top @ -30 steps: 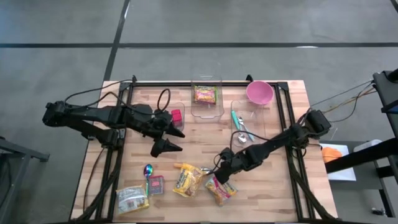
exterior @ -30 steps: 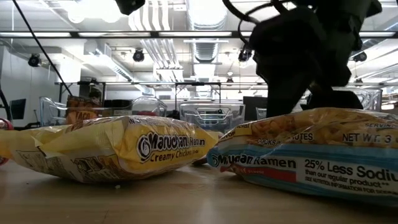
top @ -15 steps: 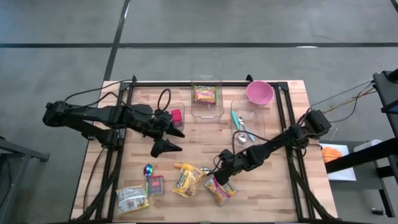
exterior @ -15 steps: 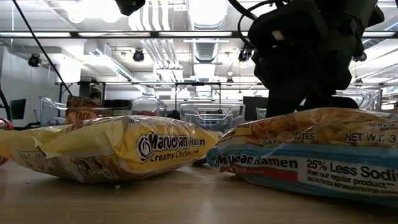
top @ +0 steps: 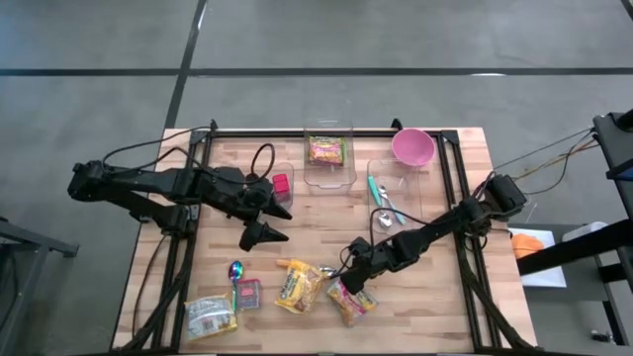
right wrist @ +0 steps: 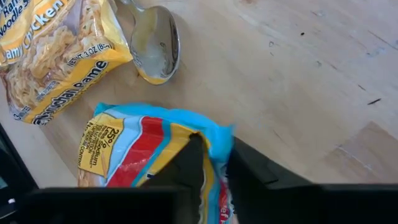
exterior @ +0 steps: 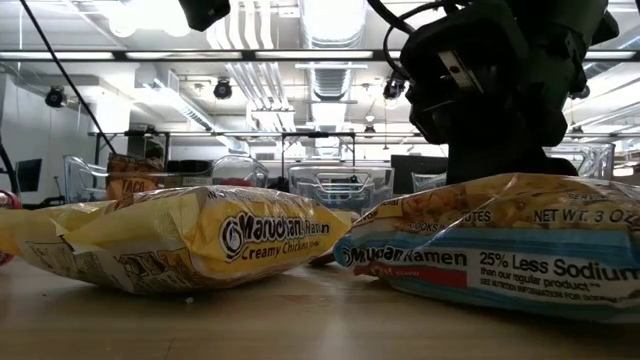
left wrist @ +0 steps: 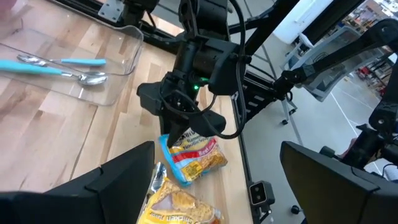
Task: Pick & Place Food Item
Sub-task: Put the blue noodle pack into the middle transparent bin
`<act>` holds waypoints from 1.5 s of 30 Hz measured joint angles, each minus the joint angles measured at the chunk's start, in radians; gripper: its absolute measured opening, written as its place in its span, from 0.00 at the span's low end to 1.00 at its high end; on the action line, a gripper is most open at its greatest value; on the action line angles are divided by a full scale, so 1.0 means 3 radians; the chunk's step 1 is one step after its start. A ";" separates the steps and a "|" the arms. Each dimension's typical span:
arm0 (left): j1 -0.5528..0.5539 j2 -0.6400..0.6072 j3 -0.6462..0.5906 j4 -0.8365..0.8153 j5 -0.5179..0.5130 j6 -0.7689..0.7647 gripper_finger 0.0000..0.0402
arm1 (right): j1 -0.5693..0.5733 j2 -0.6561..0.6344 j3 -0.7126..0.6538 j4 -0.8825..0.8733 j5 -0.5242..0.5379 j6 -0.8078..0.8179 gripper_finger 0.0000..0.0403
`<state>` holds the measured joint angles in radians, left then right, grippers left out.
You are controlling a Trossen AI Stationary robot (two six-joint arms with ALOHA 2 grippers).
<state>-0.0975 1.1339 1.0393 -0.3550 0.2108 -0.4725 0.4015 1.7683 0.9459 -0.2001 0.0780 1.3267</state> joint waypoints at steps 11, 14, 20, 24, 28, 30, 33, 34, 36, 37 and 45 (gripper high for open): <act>0.0000 0.0000 0.0000 -0.0013 0.0000 -0.0001 0.89 | 0.0095 -0.0215 0.0039 -0.0174 0.0000 -0.0008 0.02; 0.0000 0.0000 0.0000 -0.0014 0.0000 -0.0001 0.89 | 0.0119 -0.0372 0.0048 -0.0260 0.0016 -0.0010 0.02; 0.0000 0.0000 0.0000 -0.0014 -0.0001 -0.0001 0.89 | 0.0157 -0.0744 0.0053 -0.0292 0.0241 -0.0078 0.02; 0.0000 0.0000 0.0000 -0.0014 -0.0001 -0.0001 0.89 | 0.0174 -0.0990 0.0053 -0.0348 0.0472 -0.0159 0.02; 0.0000 0.0000 0.0000 -0.0014 -0.0001 -0.0001 0.89 | 0.0175 -0.1202 0.0051 -0.0508 0.0660 -0.0194 0.02; 0.0000 0.0000 0.0000 -0.0014 -0.0001 -0.0001 0.89 | 0.0174 -0.1289 0.0051 -0.0550 0.0718 -0.0245 0.02; 0.0000 0.0000 0.0000 -0.0014 -0.0007 -0.0001 0.89 | 0.0166 -0.1388 0.0051 -0.0582 0.0837 -0.0312 0.02; 0.0000 0.0000 0.0000 -0.0014 -0.0015 -0.0003 0.89 | 0.0167 -0.1418 0.0051 -0.0584 0.0874 -0.0338 0.02; 0.0000 0.0000 0.0000 -0.0013 -0.0015 -0.0002 0.89 | 0.0152 -0.1468 0.0051 -0.0600 0.0959 -0.0369 0.02; 0.0001 0.0000 0.0000 -0.0013 -0.0020 -0.0002 0.89 | 0.0143 -0.1493 0.0051 -0.0598 0.0992 -0.0375 0.02; 0.0000 0.0000 0.0000 0.0010 -0.0028 -0.0027 0.89 | -0.0003 -0.1706 0.0100 -0.0619 0.1250 -0.0563 0.02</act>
<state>-0.0975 1.1339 1.0393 -0.3518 0.2024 -0.4805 0.4007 1.2565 0.9760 -0.3859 0.4530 1.1577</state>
